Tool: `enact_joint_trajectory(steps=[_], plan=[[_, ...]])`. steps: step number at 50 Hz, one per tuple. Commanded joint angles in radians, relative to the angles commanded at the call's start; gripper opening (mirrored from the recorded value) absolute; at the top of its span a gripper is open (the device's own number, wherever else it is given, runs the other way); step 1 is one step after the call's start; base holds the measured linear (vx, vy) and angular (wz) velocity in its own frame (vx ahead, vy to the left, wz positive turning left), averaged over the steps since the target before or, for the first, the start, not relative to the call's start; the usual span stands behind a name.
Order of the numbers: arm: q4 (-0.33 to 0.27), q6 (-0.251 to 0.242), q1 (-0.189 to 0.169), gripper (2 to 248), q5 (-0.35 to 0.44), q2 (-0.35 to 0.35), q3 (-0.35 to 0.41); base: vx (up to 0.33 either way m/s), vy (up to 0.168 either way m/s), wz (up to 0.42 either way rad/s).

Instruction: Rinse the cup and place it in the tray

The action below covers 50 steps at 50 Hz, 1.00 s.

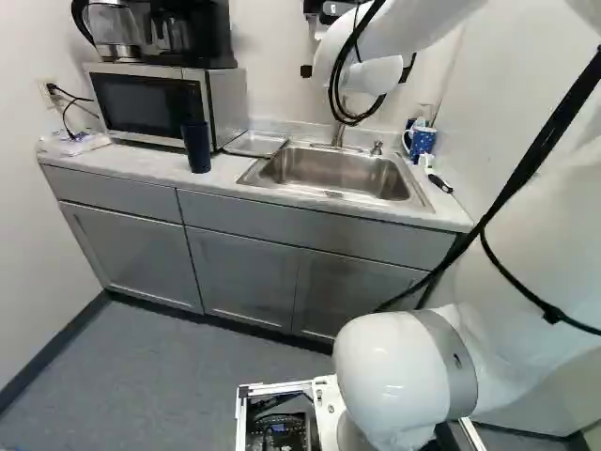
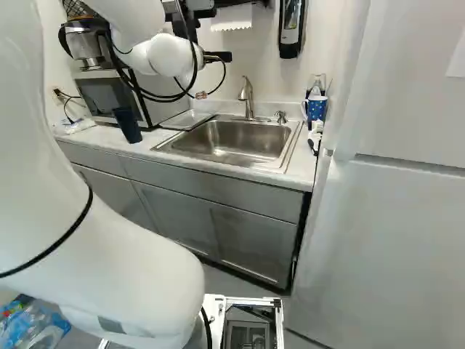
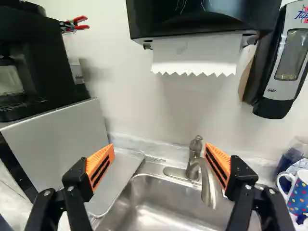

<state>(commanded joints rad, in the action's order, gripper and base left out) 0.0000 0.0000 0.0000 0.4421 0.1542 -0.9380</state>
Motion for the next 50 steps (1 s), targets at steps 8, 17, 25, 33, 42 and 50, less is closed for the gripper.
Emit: enact_joint_trajectory(steps=[8,17,25,33,42,50], plan=[[0.000,0.000,0.000,247,0.000,0.000,0.000,0.017,-0.009,-0.001],[0.000,0.000,0.000,247,0.000,0.000,0.000,-0.004,0.005,-0.001],[0.000,0.000,0.000,247,0.000,0.000,0.000,0.000,0.000,0.000],[0.000,0.000,0.000,247,0.000,-0.004,-0.004,0.000,0.000,0.000],[0.000,0.000,0.000,247,-0.002,-0.022,-0.021,0.000,0.000,0.000],[0.000,0.000,-0.001,247,-0.021,-0.044,-0.041,0.000,0.000,0.000]])
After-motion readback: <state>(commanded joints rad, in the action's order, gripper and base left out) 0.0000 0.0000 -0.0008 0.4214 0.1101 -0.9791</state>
